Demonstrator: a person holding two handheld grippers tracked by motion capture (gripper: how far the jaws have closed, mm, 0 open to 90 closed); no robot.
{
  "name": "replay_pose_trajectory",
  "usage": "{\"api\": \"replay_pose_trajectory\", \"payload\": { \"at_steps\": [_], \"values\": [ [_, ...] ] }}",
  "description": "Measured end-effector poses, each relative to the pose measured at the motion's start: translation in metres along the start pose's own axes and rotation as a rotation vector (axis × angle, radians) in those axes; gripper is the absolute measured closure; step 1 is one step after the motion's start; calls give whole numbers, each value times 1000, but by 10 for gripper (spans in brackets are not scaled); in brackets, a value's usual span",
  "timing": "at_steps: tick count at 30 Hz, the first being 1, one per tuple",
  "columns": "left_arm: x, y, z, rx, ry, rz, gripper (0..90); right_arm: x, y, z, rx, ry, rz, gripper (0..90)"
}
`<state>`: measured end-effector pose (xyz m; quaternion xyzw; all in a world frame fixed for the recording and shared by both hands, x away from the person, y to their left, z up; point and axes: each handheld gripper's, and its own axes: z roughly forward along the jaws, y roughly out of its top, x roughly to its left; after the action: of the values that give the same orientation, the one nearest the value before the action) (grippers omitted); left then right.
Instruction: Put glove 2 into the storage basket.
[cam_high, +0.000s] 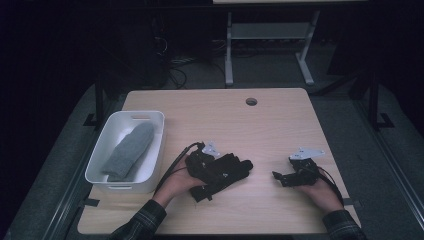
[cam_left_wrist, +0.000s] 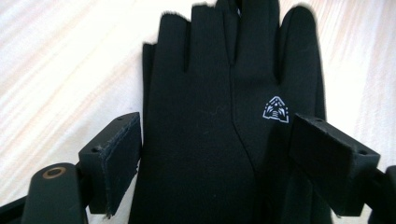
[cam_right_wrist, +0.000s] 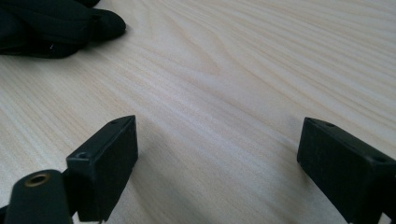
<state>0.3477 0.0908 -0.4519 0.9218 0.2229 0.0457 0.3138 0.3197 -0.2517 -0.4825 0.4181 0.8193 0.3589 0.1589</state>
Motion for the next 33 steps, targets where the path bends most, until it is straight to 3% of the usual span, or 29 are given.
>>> {"api": "replay_pose_trajectory", "payload": {
  "at_steps": [1,3,14,19,24,30,33],
  "values": [
    [0,-1,1,22,4,19,167,0,0,0,0,0,0,121],
    [0,-2,4,26,1,17,167,0,0,0,0,0,0,121],
    [0,-6,5,15,3,34,200,0,0,0,0,0,0,121],
    [-2,-8,3,-6,-19,34,352,0,0,0,-1,1,0,121],
    [-2,-7,-1,0,-56,30,607,0,0,0,0,-1,0,121],
    [2,-5,-5,8,-85,-30,703,0,0,0,2,-1,-3,121],
    [3,-4,-7,9,-91,-29,719,0,0,0,2,0,-2,121]
  ]
}}
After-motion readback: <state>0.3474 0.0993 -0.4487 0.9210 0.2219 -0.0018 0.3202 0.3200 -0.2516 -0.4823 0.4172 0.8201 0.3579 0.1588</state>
